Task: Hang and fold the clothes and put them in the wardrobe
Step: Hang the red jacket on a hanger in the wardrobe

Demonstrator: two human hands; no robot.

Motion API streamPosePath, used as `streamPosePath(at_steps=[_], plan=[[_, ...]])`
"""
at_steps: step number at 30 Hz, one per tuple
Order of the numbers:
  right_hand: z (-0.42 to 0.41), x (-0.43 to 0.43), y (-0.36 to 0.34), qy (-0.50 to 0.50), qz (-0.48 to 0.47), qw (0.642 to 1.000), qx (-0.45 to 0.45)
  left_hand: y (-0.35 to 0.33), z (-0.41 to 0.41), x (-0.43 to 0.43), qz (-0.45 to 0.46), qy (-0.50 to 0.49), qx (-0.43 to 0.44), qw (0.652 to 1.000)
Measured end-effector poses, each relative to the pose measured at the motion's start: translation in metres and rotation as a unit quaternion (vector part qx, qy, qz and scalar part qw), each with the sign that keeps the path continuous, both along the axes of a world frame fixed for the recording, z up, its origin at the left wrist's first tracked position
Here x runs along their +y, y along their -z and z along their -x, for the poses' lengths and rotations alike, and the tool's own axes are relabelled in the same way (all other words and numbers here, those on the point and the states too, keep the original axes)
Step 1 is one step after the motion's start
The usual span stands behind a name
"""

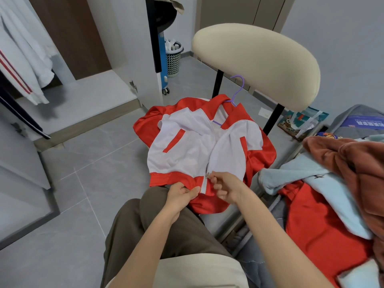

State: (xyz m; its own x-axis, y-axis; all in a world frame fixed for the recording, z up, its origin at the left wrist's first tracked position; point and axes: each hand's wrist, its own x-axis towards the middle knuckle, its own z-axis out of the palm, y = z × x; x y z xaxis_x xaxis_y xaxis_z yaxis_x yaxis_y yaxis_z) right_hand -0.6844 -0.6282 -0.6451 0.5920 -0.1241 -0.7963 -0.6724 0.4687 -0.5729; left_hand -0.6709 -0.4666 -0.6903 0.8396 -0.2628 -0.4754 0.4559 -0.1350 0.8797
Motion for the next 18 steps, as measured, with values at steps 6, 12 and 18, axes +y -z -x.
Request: streamPosePath(at_steps=[6, 12, 18], plan=[[-0.036, -0.038, -0.030, 0.057, 0.082, 0.993, -0.068, -0.002, 0.002, -0.003, -0.058, -0.020, -0.024, 0.998], [-0.033, -0.043, -0.048, -0.209, 0.281, 0.933, -0.087, -0.011, -0.003, -0.011, -0.182, -0.148, -0.238, 0.942], [-0.040, -0.054, -0.067, -0.287, 0.248, 0.919, -0.111, -0.031, -0.031, -0.051, -0.353, 0.141, -0.387, 0.840]])
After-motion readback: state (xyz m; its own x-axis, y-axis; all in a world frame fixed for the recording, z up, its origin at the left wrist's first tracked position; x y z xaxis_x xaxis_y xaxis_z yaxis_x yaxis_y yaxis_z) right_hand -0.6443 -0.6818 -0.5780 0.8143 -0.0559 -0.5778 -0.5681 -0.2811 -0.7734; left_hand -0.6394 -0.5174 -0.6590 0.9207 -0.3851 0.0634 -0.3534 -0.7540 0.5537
